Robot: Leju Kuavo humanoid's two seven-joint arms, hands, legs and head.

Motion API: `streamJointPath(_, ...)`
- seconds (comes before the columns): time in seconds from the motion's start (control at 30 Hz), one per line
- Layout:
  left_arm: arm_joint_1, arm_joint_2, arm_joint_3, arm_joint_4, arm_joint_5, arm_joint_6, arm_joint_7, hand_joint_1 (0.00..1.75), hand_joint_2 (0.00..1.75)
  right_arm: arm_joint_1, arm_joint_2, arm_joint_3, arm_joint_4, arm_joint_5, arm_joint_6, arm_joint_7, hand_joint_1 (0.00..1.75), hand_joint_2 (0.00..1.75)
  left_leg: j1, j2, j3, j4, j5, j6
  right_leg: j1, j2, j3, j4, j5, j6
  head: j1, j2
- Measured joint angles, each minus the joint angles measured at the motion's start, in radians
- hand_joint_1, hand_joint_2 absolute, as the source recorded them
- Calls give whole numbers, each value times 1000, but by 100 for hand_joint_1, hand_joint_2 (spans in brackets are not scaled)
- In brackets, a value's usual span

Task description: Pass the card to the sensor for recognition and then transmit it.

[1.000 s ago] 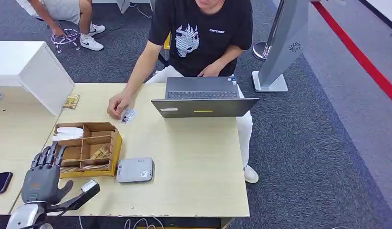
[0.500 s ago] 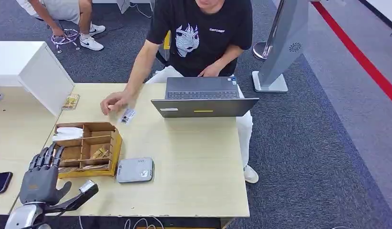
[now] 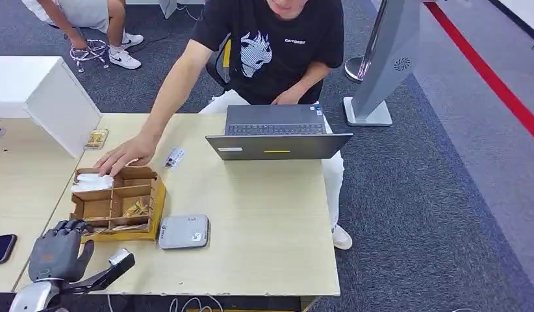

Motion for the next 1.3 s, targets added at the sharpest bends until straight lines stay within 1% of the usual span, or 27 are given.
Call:
streamJointPath(0.97, -9, 0, 1, -9, 1, -1, 0, 175, 175, 0, 0, 0, 2, 2, 8, 5, 0, 175, 0, 0, 1, 0, 0, 0, 0, 0, 0, 0, 0, 0, 0, 0)
streamJointPath(1.0, -10, 0, 1, -11, 0, 4, 0, 175, 175, 0, 0, 0, 3, 3, 8, 6, 0, 175, 0, 0, 1, 0, 0, 0, 0, 0, 0, 0, 0, 0, 0, 0)
streamJointPath(1.03, -12, 0, 1, -18, 0, 26, -5, 175, 175, 0, 0, 0, 3, 10, 10, 8, 0, 175, 0, 0, 1, 0, 0, 0, 0, 0, -1, 0, 0, 0, 0, 0)
streamJointPath(1.07, -21, 1, 1, -34, 0, 72, -16, 175, 175, 0, 0, 0, 3, 17, 12, 10, 0, 175, 0, 0, 1, 1, 1, 0, 0, 0, -2, 0, 0, 0, 0, 0)
streamJointPath(1.1, -42, 2, 0, -66, 0, 89, -16, 175, 175, 0, -1, 0, 3, 24, 15, 16, 0, 175, 1, 0, -1, 2, 2, 1, 1, 0, -5, 0, 1, 0, 0, 0)
streamJointPath(1.13, -82, 6, -1, -117, 6, 51, -3, 175, 175, 0, -2, 0, 4, 29, 16, 19, 0, 175, 2, -4, -4, 2, 3, 0, 2, -3, -5, 0, 2, 1, 0, 0)
streamJointPath(1.2, -179, 13, -4, -195, 23, -75, 18, 175, 175, -5, -5, 2, 5, 30, 16, 25, 0, 175, 3, -7, -7, 2, 5, 0, 2, -6, -4, 0, 4, 1, 2, 0)
streamJointPath(1.23, -216, 16, -5, -231, 31, -111, 25, 175, 175, -7, -5, 2, 5, 31, 16, 25, 0, 175, 3, -7, -6, 2, 5, 0, 2, -6, -4, 0, 5, 0, 2, 0)
streamJointPath(1.3, -255, 18, -8, -281, 37, -129, 30, 175, 175, -8, -6, 3, 6, 33, 13, 26, 0, 175, 3, -3, -5, 2, 5, -1, 2, -3, -4, 0, 6, -1, 0, 0)
